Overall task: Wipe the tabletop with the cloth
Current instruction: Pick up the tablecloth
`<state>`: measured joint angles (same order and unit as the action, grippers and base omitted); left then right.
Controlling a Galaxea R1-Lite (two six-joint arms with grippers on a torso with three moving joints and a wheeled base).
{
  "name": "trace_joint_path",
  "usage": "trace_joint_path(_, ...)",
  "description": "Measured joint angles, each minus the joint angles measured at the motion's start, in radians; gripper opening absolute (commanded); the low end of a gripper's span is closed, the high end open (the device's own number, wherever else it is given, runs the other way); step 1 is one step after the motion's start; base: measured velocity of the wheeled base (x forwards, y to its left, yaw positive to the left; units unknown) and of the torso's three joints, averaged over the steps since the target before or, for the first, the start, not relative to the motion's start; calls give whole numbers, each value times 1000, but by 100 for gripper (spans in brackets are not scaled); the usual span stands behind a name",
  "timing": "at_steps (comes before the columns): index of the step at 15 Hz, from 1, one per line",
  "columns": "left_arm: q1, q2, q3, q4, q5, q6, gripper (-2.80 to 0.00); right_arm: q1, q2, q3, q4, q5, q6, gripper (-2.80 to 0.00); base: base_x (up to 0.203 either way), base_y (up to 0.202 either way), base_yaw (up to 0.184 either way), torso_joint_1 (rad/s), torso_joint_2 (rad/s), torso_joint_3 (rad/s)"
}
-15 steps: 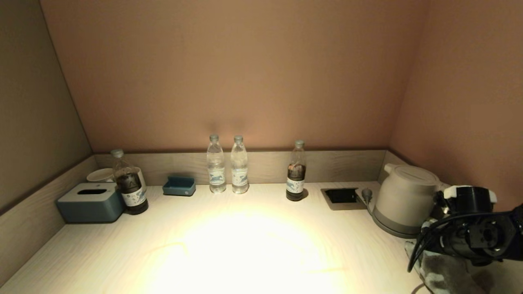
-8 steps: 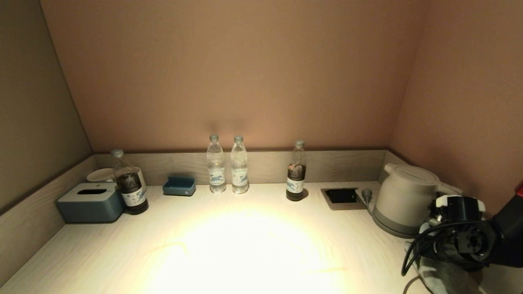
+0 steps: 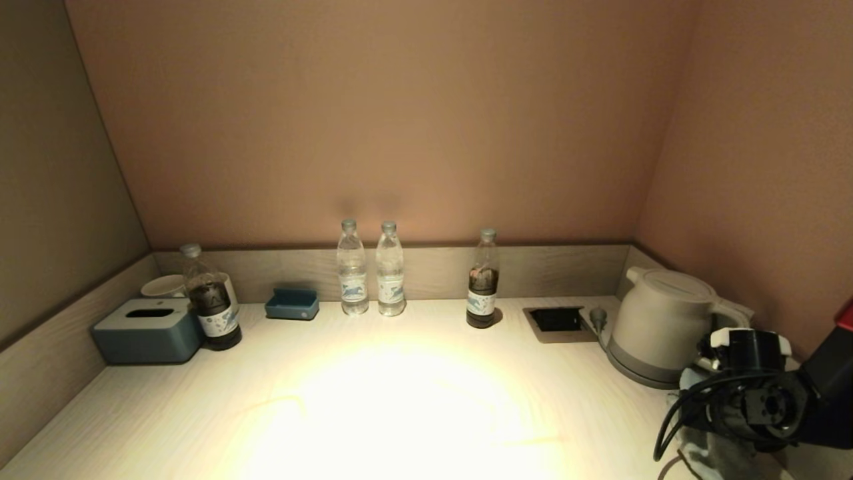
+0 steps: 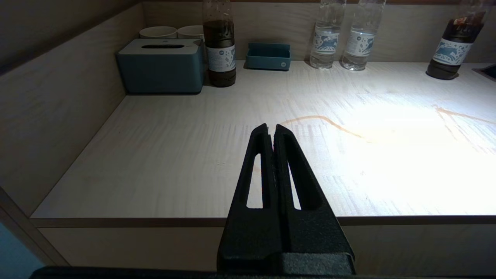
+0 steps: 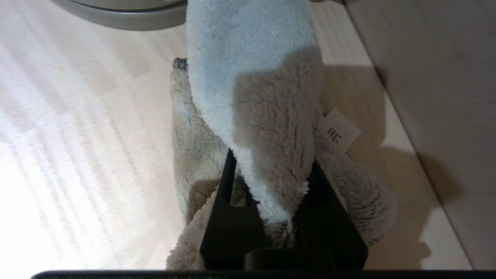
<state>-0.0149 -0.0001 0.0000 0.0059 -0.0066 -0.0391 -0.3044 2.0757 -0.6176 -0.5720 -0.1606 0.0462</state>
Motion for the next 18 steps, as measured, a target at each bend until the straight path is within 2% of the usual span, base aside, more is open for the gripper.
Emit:
trace_joint_path(3,0,0,0,0,1,-1,-280,21,-5,27,-49,8,0,-280,0,0,0,0,0,0)
trace_joint_path(7,0,0,0,0,1,-2,-280,112,-32,69,-84,38,3,-280,0,0,0,0,0,0)
trace_joint_path(12,0,0,0,0,1,-2,-280,213,-48,99,-85,39,11,-280,0,0,0,0,0,0)
trace_joint_path(18,-1,0,0,0,1,-1,-280,288,-128,106,-78,39,7,-280,0,0,0,0,0,0)
